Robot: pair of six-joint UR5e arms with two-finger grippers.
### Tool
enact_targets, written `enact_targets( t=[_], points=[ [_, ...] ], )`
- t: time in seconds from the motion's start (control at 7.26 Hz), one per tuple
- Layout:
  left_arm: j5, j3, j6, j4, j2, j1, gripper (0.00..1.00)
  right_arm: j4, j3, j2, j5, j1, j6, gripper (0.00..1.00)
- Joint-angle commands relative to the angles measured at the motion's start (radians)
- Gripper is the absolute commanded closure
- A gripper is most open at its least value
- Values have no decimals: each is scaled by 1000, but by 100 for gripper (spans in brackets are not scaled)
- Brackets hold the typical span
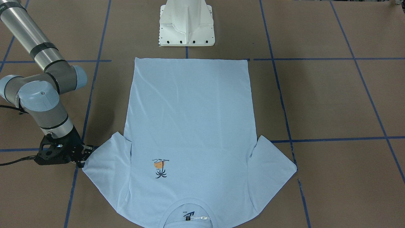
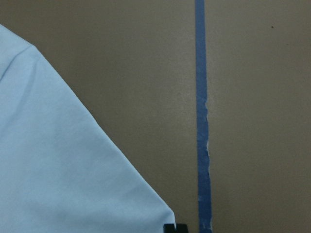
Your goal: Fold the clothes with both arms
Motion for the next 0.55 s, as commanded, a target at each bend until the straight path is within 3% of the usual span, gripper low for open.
enact_targets(
  t=[0.0, 0.14, 0.41],
  points=[
    [0, 1, 1, 0, 0, 0, 0, -126, 64, 67, -27, -1, 11, 100],
    [0, -1, -1, 0, 0, 0, 0, -241, 75, 148, -66, -19, 55, 100],
    [1, 1, -1, 1, 0, 0, 0, -277, 40, 259, -180, -109, 187, 100]
  ],
)
